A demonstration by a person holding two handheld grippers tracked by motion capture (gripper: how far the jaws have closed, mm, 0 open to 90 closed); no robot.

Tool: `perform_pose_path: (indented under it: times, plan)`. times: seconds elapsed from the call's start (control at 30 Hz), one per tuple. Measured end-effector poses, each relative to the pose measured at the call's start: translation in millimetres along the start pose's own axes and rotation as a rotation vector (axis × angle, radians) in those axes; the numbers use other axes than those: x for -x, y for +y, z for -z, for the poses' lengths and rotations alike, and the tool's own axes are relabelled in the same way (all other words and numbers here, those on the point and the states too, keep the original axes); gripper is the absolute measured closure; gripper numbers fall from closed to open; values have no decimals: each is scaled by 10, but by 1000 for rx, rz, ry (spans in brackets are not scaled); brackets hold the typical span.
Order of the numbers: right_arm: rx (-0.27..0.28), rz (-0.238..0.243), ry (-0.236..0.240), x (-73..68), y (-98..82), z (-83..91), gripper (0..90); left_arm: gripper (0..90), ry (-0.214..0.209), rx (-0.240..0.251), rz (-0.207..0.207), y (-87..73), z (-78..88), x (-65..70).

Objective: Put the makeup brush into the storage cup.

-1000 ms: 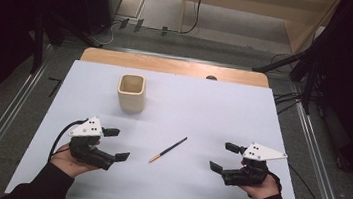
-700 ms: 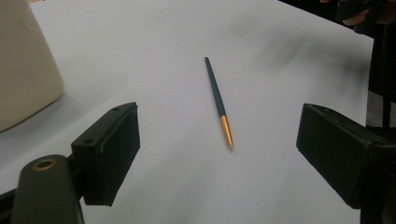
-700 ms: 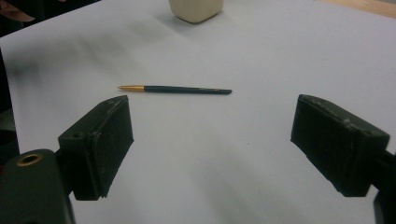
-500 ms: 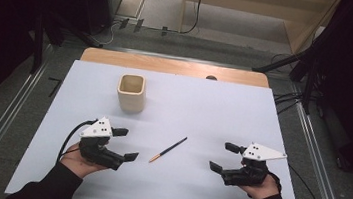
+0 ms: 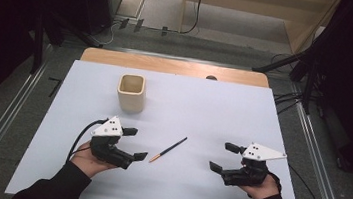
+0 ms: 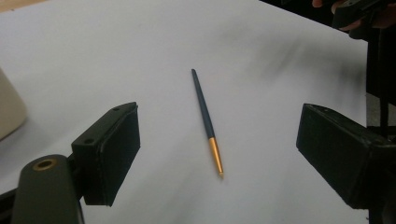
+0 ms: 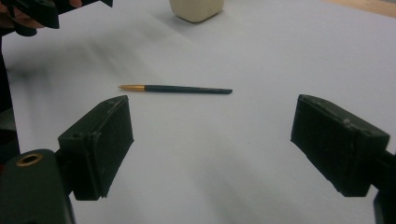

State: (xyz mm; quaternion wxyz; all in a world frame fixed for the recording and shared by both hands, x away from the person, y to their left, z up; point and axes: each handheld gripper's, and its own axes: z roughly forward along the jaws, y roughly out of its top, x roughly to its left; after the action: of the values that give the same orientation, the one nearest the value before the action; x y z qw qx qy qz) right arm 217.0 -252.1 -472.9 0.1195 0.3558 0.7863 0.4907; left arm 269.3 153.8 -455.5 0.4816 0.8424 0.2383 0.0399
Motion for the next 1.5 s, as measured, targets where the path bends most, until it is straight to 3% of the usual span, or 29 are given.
perform_pose_path:
  times: [0.57, 0.9, 1.07, 1.13, 1.27, 1.43, 1.5]
  plan:
    - [0, 0, 2, -3, 5, -1, 134, 142, -35, 7, -48, 164, -323, 34]
    - [0, 1, 2, -5, 6, -1, 134, 146, -55, 13, -33, 303, -566, 66]
    - [1, 2, 3, -7, 6, 3, 134, 147, -61, -36, -26, 359, -658, 66]
    - [0, 3, 2, -7, 6, 0, 134, 147, -42, -88, -40, 393, -684, 66]
    - [-3, 5, 1, -10, 5, 0, 134, 148, -27, -156, -20, 458, -717, 66]
    - [-9, 2, -2, -6, 0, -5, 134, 148, 19, -309, -42, 525, -764, 77]
    - [-13, 2, -3, -6, -1, -6, 134, 148, 16, -339, -41, 533, -780, 82]
